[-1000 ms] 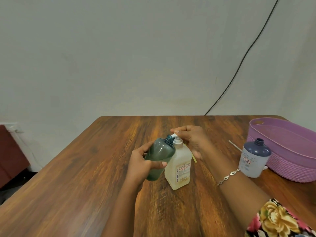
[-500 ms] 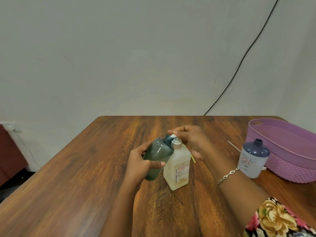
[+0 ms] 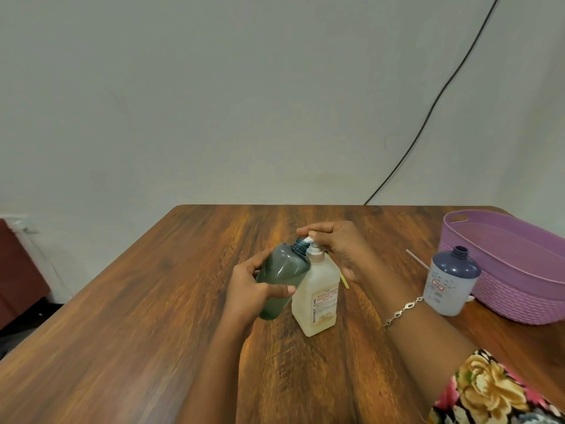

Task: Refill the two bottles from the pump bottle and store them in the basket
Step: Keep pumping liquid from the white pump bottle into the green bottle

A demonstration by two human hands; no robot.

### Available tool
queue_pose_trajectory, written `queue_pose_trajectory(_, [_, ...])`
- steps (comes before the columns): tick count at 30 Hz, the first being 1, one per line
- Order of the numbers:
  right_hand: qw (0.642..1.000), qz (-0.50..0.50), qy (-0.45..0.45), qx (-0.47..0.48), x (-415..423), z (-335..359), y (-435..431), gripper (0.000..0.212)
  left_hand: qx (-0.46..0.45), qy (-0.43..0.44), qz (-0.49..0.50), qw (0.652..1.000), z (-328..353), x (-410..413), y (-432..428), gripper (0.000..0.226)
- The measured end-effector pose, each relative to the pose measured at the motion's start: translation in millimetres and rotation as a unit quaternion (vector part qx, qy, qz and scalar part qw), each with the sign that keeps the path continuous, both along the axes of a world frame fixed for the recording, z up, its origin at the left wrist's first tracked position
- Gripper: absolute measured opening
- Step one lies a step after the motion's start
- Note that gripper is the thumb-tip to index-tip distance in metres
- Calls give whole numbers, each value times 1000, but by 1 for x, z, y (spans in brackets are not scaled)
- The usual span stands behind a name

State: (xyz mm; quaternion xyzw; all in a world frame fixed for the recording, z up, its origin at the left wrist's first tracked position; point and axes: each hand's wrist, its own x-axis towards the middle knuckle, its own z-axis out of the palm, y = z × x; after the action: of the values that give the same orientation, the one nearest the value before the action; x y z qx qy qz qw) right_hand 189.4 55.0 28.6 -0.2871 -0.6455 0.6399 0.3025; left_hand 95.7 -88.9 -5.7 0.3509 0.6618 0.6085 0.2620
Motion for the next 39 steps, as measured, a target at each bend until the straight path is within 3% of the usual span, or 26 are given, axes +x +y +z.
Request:
queue_pose_trajectory(11, [999,15,30,-34,0,2,-2,14,1,-5,2,1000,-1,1,0,77])
queue_pose_trajectory(22, [999,-10,37,32,2,12,1,15,-5,6,4,1000,-3,-2,-4,74])
queue_pose_trajectory(39, [1000,10,8,17,2,20,4,12,9,-3,-7,1000,5,0,-4,74])
